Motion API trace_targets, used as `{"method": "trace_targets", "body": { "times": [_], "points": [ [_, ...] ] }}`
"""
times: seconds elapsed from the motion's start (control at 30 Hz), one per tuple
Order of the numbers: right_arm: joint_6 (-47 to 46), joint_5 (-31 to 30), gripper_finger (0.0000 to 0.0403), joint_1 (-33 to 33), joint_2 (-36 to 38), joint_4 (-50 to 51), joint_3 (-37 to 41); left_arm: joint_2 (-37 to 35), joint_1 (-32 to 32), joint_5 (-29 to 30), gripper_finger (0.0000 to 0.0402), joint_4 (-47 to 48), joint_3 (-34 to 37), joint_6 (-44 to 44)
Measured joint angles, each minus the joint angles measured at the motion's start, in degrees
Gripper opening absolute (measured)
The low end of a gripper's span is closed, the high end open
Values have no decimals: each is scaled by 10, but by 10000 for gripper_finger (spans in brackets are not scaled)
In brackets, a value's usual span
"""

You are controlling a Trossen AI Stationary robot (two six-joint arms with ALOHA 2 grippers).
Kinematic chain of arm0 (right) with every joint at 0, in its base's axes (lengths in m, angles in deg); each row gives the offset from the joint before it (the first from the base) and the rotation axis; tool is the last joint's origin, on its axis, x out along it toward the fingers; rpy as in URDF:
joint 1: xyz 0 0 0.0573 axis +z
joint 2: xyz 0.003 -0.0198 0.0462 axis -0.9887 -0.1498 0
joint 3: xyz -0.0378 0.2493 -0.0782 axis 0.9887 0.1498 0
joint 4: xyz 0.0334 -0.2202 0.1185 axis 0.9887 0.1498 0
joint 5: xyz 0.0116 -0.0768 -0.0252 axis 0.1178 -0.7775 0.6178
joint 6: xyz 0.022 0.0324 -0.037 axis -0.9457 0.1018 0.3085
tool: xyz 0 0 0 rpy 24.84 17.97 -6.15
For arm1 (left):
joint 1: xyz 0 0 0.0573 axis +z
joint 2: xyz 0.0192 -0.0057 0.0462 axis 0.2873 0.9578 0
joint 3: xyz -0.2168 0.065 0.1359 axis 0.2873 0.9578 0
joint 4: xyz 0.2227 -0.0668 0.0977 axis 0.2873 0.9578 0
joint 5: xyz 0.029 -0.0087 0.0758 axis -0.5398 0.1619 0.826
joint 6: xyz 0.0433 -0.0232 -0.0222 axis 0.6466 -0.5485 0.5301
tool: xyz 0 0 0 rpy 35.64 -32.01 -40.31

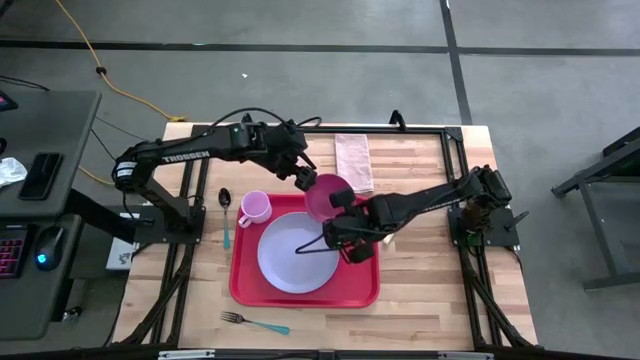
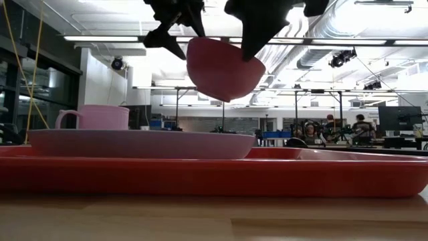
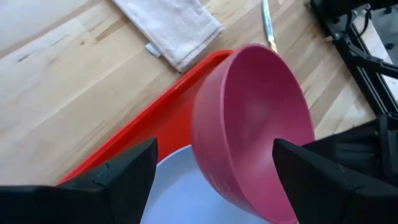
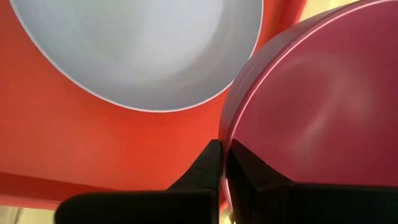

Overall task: Set up tray
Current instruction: Put the red bowl on top of the blue plate

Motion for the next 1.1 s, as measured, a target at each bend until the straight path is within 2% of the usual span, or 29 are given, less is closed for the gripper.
{"method": "trace_targets", "body": {
  "times": [0.4,0.77,1.1],
  "points": [
    [13,-5,0,-13,0,-21,0,39,-7,-6,348,-1,1,-10],
    [10,-4,0,-13,0,-17,0,39,-7,-14,348,4,0,34],
    [10,-4,0,-13,0,-19,0,39,-7,-15,348,3,0,35]
  ]
}}
